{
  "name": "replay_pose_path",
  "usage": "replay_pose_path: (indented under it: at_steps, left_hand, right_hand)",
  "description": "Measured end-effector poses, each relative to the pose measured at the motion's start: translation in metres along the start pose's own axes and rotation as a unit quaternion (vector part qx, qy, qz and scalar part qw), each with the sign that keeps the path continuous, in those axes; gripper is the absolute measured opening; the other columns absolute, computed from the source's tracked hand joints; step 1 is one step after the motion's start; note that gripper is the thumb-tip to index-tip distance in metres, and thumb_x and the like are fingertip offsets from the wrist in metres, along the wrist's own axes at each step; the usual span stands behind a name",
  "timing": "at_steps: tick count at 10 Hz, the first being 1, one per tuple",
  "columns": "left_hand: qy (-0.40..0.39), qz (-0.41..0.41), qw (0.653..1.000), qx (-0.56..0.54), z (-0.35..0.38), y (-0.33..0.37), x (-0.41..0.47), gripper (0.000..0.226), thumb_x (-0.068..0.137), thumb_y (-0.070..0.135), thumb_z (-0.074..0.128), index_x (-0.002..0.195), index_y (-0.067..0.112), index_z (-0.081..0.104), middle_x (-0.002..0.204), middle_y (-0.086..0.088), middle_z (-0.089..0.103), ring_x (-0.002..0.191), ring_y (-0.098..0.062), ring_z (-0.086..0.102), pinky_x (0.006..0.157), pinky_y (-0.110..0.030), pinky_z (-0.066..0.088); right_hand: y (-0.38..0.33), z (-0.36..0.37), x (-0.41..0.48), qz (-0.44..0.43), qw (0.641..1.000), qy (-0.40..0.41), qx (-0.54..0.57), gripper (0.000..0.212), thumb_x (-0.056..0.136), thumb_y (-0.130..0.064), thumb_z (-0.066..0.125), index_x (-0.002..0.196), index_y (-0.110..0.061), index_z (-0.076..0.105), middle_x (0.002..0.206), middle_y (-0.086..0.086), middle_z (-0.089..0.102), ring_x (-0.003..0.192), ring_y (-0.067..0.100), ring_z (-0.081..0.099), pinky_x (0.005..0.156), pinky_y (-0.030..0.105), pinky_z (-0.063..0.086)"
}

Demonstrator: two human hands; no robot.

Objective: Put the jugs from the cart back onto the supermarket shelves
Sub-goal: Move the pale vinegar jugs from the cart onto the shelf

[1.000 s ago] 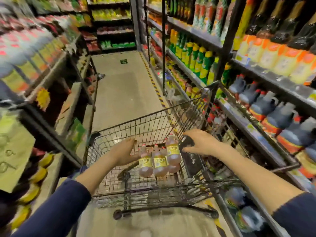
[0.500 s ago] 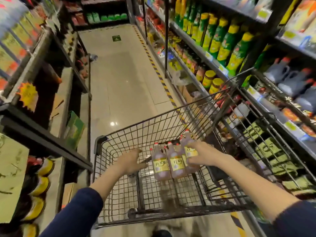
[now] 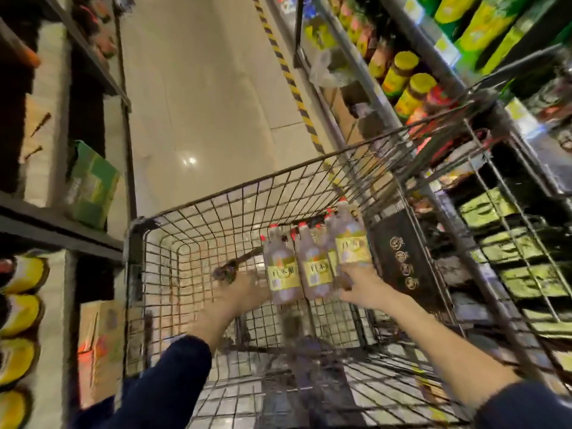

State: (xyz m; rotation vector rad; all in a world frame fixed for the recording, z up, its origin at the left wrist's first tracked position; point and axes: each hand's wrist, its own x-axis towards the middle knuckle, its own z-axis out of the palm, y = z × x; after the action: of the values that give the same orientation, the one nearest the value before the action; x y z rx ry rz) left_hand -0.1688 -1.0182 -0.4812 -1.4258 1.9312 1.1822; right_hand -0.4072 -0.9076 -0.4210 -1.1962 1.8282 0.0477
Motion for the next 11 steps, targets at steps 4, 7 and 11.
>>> replay_pose_path:
  at_steps: [4,7,11]
  left_hand:
    - [-0.02,-0.048,0.962,-0.269,0.063,-0.006,0.092,0.051,0.081,0.029,0.075,0.118,0.018,0.041,0.11,0.004,0.058,0.094,-0.012,0.054,0.067,-0.011,0.039]
    - [0.028,-0.082,0.914,-0.395,0.146,-0.057,0.175,0.102,0.038,0.061,0.091,0.123,0.016,0.055,0.108,-0.002,0.071,0.1,-0.022,0.068,0.089,-0.046,0.055]
    - [-0.065,-0.083,0.865,-0.49,0.071,-0.009,0.113,0.082,0.051,0.016,0.091,0.121,0.009,0.051,0.109,-0.012,0.07,0.099,-0.026,0.068,0.089,-0.044,0.055]
  right_hand:
    - [0.054,0.046,0.092,0.014,0.998,-0.037,0.042,0.045,0.081,-0.04,0.067,0.116,-0.015,0.056,0.103,-0.003,0.053,0.093,0.013,0.052,0.072,0.019,0.041]
    - [0.047,0.053,0.111,0.035,0.994,-0.058,0.088,0.056,0.084,-0.036,0.066,0.133,-0.015,0.048,0.134,0.012,0.051,0.124,0.029,0.049,0.108,0.043,0.038]
    - [0.048,0.072,0.134,0.067,0.99,-0.022,0.118,0.043,0.076,-0.025,0.076,0.111,-0.018,0.052,0.096,-0.006,0.059,0.085,0.009,0.056,0.071,0.021,0.045]
